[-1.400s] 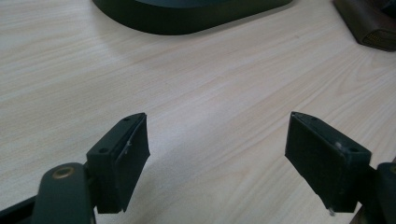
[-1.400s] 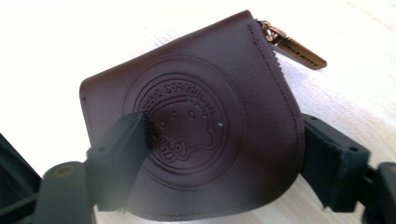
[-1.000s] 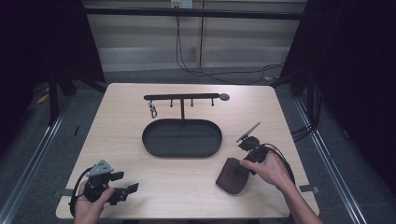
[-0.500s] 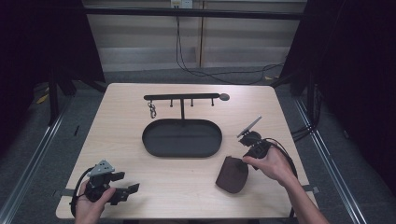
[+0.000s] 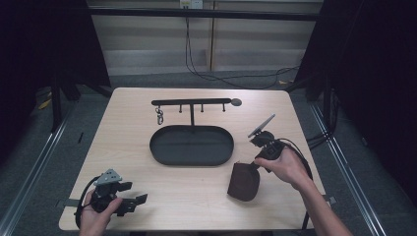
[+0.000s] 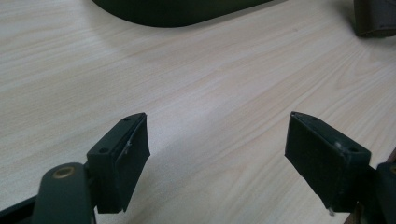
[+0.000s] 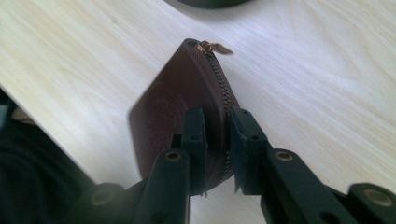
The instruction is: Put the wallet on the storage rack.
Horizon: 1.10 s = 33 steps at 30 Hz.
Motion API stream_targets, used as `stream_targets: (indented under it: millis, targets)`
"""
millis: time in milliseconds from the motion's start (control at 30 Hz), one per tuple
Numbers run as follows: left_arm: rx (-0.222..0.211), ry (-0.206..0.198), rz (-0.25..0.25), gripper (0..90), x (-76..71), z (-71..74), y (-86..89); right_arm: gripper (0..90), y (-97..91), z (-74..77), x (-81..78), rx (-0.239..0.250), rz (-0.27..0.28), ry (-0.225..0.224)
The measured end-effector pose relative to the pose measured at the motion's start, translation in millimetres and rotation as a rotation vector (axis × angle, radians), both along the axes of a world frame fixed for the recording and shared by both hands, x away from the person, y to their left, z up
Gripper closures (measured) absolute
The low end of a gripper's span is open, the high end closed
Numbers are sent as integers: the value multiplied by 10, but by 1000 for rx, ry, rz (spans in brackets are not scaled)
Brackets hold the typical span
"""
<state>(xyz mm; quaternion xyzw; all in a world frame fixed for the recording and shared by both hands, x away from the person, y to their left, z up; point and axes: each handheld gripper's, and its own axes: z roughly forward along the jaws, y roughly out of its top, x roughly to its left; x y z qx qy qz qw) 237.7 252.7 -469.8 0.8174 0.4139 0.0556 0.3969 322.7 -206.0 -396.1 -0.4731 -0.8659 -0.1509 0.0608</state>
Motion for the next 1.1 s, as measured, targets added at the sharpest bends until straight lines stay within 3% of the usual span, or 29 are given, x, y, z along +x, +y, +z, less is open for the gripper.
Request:
stream_targets:
  millis: [233, 433, 733, 933, 1100]
  targets:
    - [-5, -3, 6, 216, -5, 8, 23, 822, 79, 171, 31, -53, 2, -29]
    - [-7, -5, 12, 216, -7, 6, 24, 829, 70, 196, 47, -105, -19, -28]
    - [-8, 5, 4, 217, -6, 3, 23, 830, 26, 284, 93, -130, -50, -19]
    - [-9, -1, 10, 216, -7, 7, 44, 829, 34, 373, 136, -148, -70, -62]
    - [-18, 1, 17, 216, -11, 8, 56, 828, 61, 416, 197, -147, -63, -48]
